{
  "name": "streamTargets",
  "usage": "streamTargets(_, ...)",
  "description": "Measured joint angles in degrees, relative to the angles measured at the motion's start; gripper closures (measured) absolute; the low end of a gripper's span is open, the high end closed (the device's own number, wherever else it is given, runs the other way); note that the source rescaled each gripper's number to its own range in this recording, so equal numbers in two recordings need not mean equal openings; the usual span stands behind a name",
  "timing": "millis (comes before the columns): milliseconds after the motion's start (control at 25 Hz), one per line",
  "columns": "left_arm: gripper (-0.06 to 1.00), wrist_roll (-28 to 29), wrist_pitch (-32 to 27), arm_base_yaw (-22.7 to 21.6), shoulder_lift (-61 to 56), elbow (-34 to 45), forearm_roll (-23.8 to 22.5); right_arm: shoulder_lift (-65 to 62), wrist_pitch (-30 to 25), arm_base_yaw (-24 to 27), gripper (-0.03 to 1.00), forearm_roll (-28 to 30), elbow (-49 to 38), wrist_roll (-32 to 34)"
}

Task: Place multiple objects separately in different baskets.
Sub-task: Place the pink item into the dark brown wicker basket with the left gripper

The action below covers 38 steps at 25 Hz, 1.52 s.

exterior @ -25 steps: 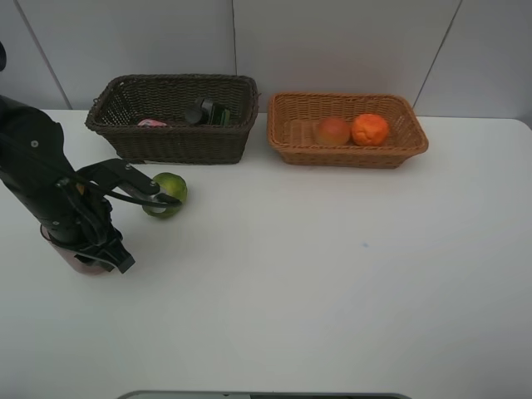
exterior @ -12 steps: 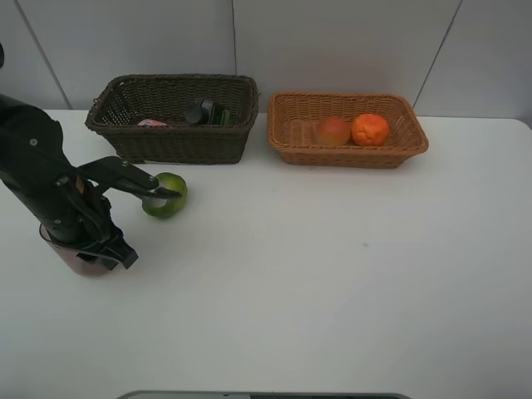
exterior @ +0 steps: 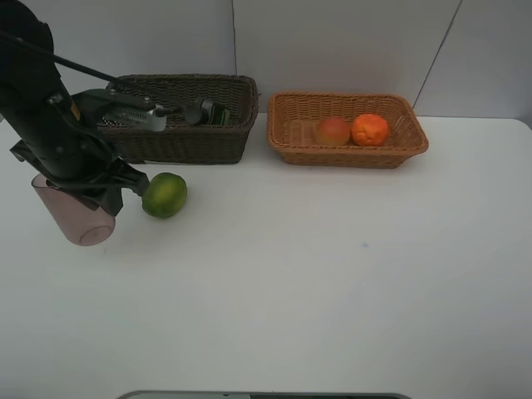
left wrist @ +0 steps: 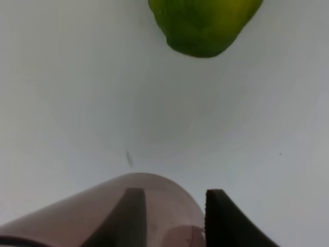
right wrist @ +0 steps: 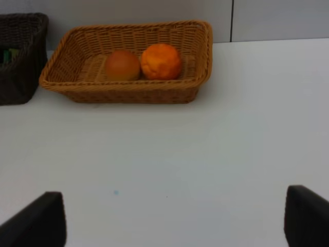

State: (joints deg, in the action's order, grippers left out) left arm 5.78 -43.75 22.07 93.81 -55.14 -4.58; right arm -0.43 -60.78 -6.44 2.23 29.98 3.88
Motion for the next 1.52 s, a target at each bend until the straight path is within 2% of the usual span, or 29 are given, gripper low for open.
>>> streamTargets(240,0.94,1.6,-2.3,0.0,0.0,-8.5,0.0,0.0,0.0,0.0,0.12,0.0,0.0,0.0)
streamTargets(440,0.94,2.7,0.8,-0.4,0.0,-14.3,0.0,0.0,0.0,0.0,0.12,0.0,0.0,0.0)
streamTargets(680,0.94,5.0,11.4,-3.5,0.5,-15.2,-1.4,0.0,0.0,0.0,0.12,0.0,0.0,0.0)
streamTargets(1040,0.94,5.1,31.5,-6.2,8.2,-15.2,-7.5,0.0,0.0,0.0,0.12,0.0,0.0,0.0)
streamTargets(1200,0.94,4.8,40.2,-6.9,13.7,-15.2,-7.6,0.0,0.0,0.0,0.12,0.0,0.0,0.0)
streamTargets(1240,0.94,4.8,40.2,-6.9,13.7,-15.2,-7.6,0.0,0.0,0.0,0.12,0.0,0.0,0.0)
streamTargets(1520,0.94,4.8,53.5,-7.1,20.7,-15.2,-7.6,0.0,0.0,0.0,0.12,0.0,0.0,0.0)
